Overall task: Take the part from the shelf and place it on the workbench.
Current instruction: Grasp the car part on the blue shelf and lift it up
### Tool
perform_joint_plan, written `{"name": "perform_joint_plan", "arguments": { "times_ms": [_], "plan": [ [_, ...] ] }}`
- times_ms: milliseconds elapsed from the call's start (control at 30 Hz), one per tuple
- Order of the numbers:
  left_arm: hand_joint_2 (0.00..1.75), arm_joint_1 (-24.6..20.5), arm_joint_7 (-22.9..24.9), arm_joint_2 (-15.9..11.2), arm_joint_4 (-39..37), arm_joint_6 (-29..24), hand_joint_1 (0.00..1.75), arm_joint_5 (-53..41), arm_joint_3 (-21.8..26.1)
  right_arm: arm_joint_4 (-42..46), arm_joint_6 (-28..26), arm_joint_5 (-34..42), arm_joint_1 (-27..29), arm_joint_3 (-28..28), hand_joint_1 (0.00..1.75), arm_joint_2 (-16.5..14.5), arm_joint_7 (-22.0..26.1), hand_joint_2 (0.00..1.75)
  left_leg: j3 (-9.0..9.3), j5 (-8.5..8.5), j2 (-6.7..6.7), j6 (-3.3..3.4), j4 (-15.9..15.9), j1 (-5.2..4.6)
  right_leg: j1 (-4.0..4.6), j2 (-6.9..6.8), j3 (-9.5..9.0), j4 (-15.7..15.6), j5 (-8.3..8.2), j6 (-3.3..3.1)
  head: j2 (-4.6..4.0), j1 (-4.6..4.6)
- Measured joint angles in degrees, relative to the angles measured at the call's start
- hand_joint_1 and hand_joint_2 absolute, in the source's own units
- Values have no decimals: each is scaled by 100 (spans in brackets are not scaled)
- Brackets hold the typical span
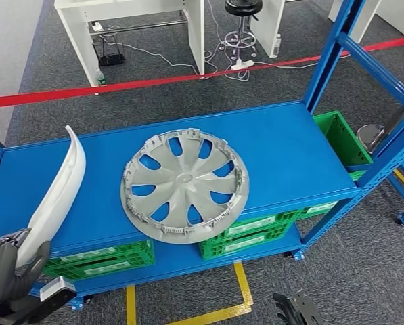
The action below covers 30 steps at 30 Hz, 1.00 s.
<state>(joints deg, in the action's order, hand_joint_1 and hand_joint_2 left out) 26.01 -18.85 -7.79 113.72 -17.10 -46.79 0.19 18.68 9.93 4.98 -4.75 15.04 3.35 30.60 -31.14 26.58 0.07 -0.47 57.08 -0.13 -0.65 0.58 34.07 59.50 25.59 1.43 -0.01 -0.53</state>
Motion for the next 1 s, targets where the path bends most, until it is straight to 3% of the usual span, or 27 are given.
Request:
{"name": "perform_joint_plan", "arguments": {
  "times_ms": [200,300,367,467,500,533,567,633,700,800,833,867,933,1000],
  "plan": [
    [175,453,-136,39,554,-385,175,-367,-11,164,-32,139,14,-188,0,-112,227,0,-14,19,0,62,16,-37,-38,-1,-11,-23,-12,57,-2,1],
    [175,576,-141,46,758,-497,175,-522,-19,281,-81,221,61,-357,0,-198,319,0,4,-58,22,131,-41,-26,-39,10,-12,-64,-44,127,0,3],
    [175,607,-141,49,863,-544,175,-577,-30,370,-87,258,93,-469,0,-235,361,0,15,-135,68,175,-130,20,-23,5,86,127,135,172,-1,-25],
    [175,604,-142,52,915,-590,175,-587,-61,452,-83,303,143,-627,0,-275,407,0,-1,-159,154,193,-158,44,-42,-9,468,1130,701,228,-1,-56],
    [175,600,-139,54,916,-604,175,-586,-73,471,-83,313,174,-681,0,-283,417,0,-5,-162,187,188,-157,49,-51,-13,539,1371,780,249,-1,-55],
    [175,595,-132,54,916,-616,175,-586,-84,490,-82,318,211,-734,0,-290,424,0,-7,-166,220,180,-155,59,-59,-21,513,1406,748,269,-1,-55],
    [175,587,-117,55,916,-627,175,-588,-93,509,-81,319,245,-787,0,-294,428,0,-7,-169,253,161,-149,76,-71,-46,374,1211,617,291,-1,-54],
    [175,572,-83,55,918,-641,175,-591,-109,550,-78,314,281,-869,0,-315,435,0,-13,-164,324,88,-115,106,-79,-189,-99,441,320,346,-2,-64],
    [175,559,-69,55,926,-652,175,-592,-124,588,-77,308,285,-928,0,-353,443,0,-22,-162,389,-4,-65,97,-57,-287,-362,-25,208,292,-2,-70],
    [175,543,-69,53,937,-672,175,-593,-149,608,-75,307,307,-998,0,-374,447,0,-33,-183,457,-105,-32,95,-47,-180,-279,-27,189,109,-1,-52],
    [175,539,-69,53,939,-676,175,-593,-159,611,-75,307,314,-1009,0,-374,446,0,-59,-112,410,-135,12,106,-47,-132,-236,-20,160,54,-1,-42],
    [175,537,-69,52,941,-680,175,-592,-166,618,-75,306,316,-1019,0,-374,446,0,-120,42,327,-157,152,113,-49,-87,-185,-22,121,-2,-1,-37],
    [175,534,-69,51,943,-688,175,-588,-178,639,-75,299,314,-1040,0,-378,448,0,-355,538,117,-169,774,109,-37,10,-58,-24,27,-86,-1,-16],
    [175,533,-67,50,944,-697,175,-570,-187,654,-68,275,333,-1083,0,-387,448,0,-563,889,47,-136,1444,91,-6,118,82,-23,-73,-118,-2,-10]
  ]
}}
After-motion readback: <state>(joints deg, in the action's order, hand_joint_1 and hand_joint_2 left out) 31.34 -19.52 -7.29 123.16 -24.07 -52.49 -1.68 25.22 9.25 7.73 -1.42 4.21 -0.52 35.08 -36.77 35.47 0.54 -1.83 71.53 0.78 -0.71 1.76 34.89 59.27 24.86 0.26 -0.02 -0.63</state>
